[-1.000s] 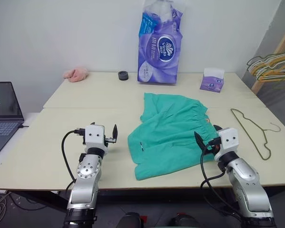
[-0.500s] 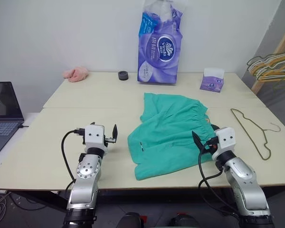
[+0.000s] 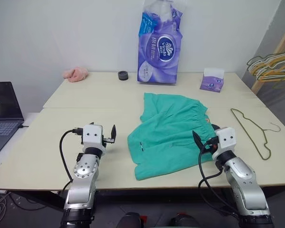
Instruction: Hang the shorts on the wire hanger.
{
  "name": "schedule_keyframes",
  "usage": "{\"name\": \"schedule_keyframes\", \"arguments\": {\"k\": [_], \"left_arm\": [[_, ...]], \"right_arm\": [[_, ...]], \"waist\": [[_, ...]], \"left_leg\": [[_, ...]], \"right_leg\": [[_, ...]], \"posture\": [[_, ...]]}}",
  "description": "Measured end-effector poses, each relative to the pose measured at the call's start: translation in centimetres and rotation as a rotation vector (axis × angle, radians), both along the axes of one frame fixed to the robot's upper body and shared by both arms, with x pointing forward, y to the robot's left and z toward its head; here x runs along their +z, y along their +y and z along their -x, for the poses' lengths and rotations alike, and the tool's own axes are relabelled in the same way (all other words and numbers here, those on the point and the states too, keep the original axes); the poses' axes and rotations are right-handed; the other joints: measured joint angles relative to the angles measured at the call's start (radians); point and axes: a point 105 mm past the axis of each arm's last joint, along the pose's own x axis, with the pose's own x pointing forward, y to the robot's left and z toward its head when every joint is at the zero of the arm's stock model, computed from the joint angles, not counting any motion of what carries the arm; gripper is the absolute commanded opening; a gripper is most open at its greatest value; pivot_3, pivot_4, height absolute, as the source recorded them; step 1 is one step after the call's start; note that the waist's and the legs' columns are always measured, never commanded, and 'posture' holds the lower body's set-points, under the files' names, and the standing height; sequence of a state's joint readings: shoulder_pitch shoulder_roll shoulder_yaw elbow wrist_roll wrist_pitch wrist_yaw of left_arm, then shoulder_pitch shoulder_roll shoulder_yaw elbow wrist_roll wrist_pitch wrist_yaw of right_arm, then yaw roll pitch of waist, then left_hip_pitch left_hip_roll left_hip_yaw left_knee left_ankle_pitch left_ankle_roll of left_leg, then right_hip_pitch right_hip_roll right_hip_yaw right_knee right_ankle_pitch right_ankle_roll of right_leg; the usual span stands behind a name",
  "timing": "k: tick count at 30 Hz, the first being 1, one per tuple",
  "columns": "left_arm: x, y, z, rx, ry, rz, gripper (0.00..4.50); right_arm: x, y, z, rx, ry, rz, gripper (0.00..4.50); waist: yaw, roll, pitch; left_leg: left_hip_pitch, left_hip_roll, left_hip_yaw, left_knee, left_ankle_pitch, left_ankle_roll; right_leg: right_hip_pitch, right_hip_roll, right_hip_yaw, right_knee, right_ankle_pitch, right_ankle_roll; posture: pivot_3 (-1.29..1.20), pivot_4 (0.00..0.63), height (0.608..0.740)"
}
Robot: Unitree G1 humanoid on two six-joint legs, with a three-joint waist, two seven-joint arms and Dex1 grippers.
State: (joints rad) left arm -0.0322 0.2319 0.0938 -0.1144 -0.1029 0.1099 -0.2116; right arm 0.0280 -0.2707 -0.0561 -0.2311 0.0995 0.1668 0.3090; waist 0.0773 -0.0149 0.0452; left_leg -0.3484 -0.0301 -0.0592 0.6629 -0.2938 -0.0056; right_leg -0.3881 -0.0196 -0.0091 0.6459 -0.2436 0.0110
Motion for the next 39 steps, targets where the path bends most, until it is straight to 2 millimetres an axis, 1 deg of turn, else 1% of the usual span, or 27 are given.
{"name": "schedule_keyframes", "arguments": {"k": [2,4,6,8,9,11,14,17,19,20,24,26,31,34,36,39], "left_arm": [[0.7,-1.5,0.6,-0.126,-0.023,-0.004,4.49],[0.8,-2.7,1.2,-0.244,-0.014,-0.026,4.49],[0.1,-4.6,2.6,-0.458,0.049,-0.101,4.49],[-0.9,-5.9,4.3,-0.671,0.146,-0.178,4.49],[-1.4,-6.2,5.3,-0.771,0.206,-0.210,4.49],[-2.2,-6.0,6.8,-0.908,0.314,-0.248,4.49],[-2.6,-5.6,8.2,-1.063,0.427,-0.330,4.49],[-2.4,-5.5,7.3,-1.092,0.432,-0.387,4.49],[-2.7,-5.6,7.2,-1.098,0.445,-0.405,4.49],[-3.1,-5.7,7.2,-1.104,0.462,-0.410,4.49],[-4.4,-6.4,8.0,-1.145,0.503,-0.427,4.49],[-4.9,-6.7,8.3,-1.157,0.520,-0.433,4.49],[-5.1,-7.1,8.1,-1.146,0.480,-0.466,4.49],[-5.2,-7.3,7.8,-1.136,0.460,-0.456,3.90],[-5.3,-7.4,7.4,-1.125,0.451,-0.451,3.41],[-5.2,-7.3,6.7,-1.093,0.430,-0.455,2.49]], "right_arm": [[0.3,0.1,0.2,0.031,-0.005,0.024,4.50],[0.8,0.5,0.7,0.093,-0.010,0.061,4.50],[0.9,2.0,2.6,0.257,0.020,0.123,4.50],[0.6,3.3,4.9,0.426,0.085,0.169,4.50],[0.2,3.6,6.1,0.503,0.133,0.191,4.50],[-0.3,3.7,7.8,0.602,0.208,0.217,4.50],[-0.5,3.7,9.5,0.699,0.283,0.254,4.50],[0.1,3.6,9.5,0.710,0.280,0.262,4.50],[0.4,3.7,9.5,0.712,0.270,0.264,4.50],[0.4,3.7,9.4,0.707,0.270,0.264,4.50],[0.4,3.6,9.4,0.695,0.273,0.264,4.50],[0.4,3.5,9.5,0.692,0.277,0.263,4.50],[0.4,2.9,9.4,0.667,0.270,0.269,4.50],[0.4,2.7,9.3,0.661,0.259,0.280,4.50],[0.4,2.5,9.2,0.655,0.255,0.289,4.50],[0.1,2.1,8.9,0.642,0.250,0.313,4.50]], "waist": [[-0.001,0.002,0.002],[-0.002,0.004,0.003],[-0.005,0.006,0.004],[-0.014,0.007,0.005],[-0.022,0.007,0.006],[-0.032,0.008,0.010],[-0.053,0.008,0.015],[-0.055,0.007,0.019],[-0.056,0.005,0.021],[-0.057,0.005,0.021],[-0.059,0.001,0.025],[-0.059,0.001,0.026],[-0.061,0.001,0.026],[-0.061,0.002,0.026],[-0.059,0.002,0.026],[-0.060,0.002,0.025]], "left_leg": [[0.000,0.000,0.001,0.000,0.000,0.000],[0.000,0.000,0.001,0.000,0.000,0.000],[0.001,0.000,0.001,-0.002,0.000,0.000],[0.001,0.001,0.001,-0.002,-0.001,-0.001],[0.001,0.001,0.001,-0.002,-0.001,-0.001],[0.001,0.002,0.001,-0.002,-0.001,-0.001],[0.002,0.003,0.001,-0.001,-0.001,-0.001],[0.001,0.003,0.001,-0.002,-0.001,-0.001],[0.001,0.004,0.001,-0.002,-0.002,-0.002],[0.001,0.004,0.002,-0.002,-0.002,-0.002],[0.001,0.004,0.002,-0.002,-0.003,-0.003],[0.001,0.004,0.002,-0.002,-0.003,-0.003],[0.001,0.004,0.002,-0.001,-0.003,-0.003],[0.002,0.004,0.002,0.000,-0.003,-0.003],[0.002,0.004,0.002,0.000,-0.003,-0.003],[0.002,0.004,0.003,0.000,-0.003,-0.003]], "right_leg": [[0.000,0.000,0.001,0.000,-0.003,-0.005],[0.000,0.000,0.001,0.000,-0.004,-0.005],[0.000,0.001,0.000,0.000,-0.005,-0.005],[0.000,0.001,0.000,0.000,-0.007,-0.007],[0.000,0.001,0.000,0.000,-0.007,-0.008],[0.000,0.001,0.000,0.000,-0.007,-0.008],[0.000,0.002,-0.001,0.000,-0.007,-0.008],[0.000,0.003,-0.001,0.000,-0.007,-0.008],[0.000,0.003,0.000,0.000,-0.007,-0.005],[0.000,0.003,0.000,0.000,-0.005,-0.002],[-0.001,0.003,0.000,0.000,-0.006,-0.001],[-0.001,0.003,0.001,0.000,-0.006,-0.001],[0.000,0.003,0.001,0.000,-0.006,-0.001],[0.000,0.003,0.001,0.000,-0.006,-0.002],[0.001,0.003,0.001,0.000,-0.006,-0.002],[0.001,0.003,0.001,0.000,-0.006,-0.001]], "posture": [[0.09,0.016,0.740],[0.06,0.019,0.740],[0.05,0.019,0.740],[0.04,0.019,0.740],[0.04,0.019,0.740],[0.02,0.019,0.740],[0.01,0.021,0.740],[-0.01,0.023,0.740],[-0.01,0.023,0.740],[-0.02,0.024,0.740],[-0.03,0.027,0.740],[-0.03,0.027,0.740],[-0.04,0.025,0.740],[-0.04,0.025,0.740],[-0.04,0.025,0.740],[-0.04,0.025,0.740]]}}
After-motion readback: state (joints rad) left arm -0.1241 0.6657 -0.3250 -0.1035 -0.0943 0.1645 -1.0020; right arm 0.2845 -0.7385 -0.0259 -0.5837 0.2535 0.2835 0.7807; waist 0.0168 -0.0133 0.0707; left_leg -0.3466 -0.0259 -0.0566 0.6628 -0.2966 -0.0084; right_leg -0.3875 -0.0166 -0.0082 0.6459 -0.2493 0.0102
